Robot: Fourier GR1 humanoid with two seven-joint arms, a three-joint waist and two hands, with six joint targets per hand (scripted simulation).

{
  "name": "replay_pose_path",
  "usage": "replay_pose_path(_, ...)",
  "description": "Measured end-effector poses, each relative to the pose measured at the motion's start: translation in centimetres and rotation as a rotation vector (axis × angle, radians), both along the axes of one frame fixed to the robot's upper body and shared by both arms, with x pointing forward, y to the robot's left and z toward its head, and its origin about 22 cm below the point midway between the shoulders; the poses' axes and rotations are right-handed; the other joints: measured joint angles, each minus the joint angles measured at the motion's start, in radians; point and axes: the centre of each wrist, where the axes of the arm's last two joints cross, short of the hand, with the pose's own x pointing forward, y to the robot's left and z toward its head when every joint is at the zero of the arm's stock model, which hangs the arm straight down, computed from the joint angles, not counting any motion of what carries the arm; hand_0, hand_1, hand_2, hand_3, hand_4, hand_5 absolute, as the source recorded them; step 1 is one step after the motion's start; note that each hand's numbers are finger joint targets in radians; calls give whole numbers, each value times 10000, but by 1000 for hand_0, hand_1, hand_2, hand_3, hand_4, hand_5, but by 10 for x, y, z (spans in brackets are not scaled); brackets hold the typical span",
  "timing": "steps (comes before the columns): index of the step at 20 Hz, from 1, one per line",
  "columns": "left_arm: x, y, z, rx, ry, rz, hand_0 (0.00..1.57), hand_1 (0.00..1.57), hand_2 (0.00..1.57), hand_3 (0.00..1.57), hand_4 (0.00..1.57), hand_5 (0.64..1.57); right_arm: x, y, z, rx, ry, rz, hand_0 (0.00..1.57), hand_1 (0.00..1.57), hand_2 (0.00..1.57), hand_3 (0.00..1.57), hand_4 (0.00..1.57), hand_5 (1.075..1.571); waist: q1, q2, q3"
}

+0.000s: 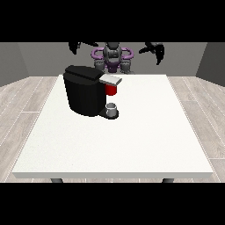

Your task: Insert the coffee pod into the coffee machine and close the lid

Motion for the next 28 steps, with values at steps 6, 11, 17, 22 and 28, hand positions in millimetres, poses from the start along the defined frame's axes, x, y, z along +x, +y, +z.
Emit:
replay_pose_path(6, -2, -5, 18, -91, -599, 83, 0, 0, 0, 0, 361, 1571, 17, -8, 11, 976, 159, -54, 0, 0, 0, 0, 129, 1571, 171, 604, 1)
replay_pose_path(11, -8, -7, 32, -37, -1046, 115, 0, 0, 0, 0, 282, 1571, 32, -10, 20, 1491, 189, -173, 0, 0, 0, 0, 65, 1571, 319, 1208, 0)
replay_pose_path(17, -25, 1, 43, -42, -1569, 441, 0, 0, 0, 0, 374, 1571, 44, 3, 26, 1428, 220, 424, 0, 0, 0, 0, 0, 1571, 96, 1735, 1)
replay_pose_path(22, -34, 6, 56, -118, -1829, 605, 0, 0, 0, 0, 374, 1571, 53, 22, 28, 1315, 132, 834, 0, 0, 0, 0, 0, 1571, 21, 2058, 0)
replay_pose_path(28, -40, 21, 70, -76, -2186, 980, 0, 0, 0, 0, 309, 1571, 63, 28, 39, 1111, -291, 1417, 0, 0, 0, 0, 0, 1571, -174, 2504, -12)
